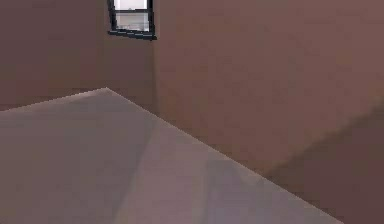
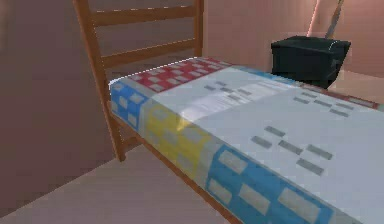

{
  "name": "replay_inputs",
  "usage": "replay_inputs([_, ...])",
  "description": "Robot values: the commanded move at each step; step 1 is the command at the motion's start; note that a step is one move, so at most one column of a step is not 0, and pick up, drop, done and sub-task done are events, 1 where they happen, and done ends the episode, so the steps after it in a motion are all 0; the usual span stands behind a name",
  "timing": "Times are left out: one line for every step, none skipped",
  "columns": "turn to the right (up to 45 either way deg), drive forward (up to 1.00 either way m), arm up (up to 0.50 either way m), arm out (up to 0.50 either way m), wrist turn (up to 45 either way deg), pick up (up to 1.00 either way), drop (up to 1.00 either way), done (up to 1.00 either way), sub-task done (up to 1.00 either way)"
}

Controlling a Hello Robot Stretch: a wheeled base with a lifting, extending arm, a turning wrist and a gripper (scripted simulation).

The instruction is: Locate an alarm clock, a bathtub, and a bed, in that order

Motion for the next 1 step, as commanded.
replay_inputs([-18.0,0.00,0.00,0.00,0.0,0.00,0.00,0.00,0.00])
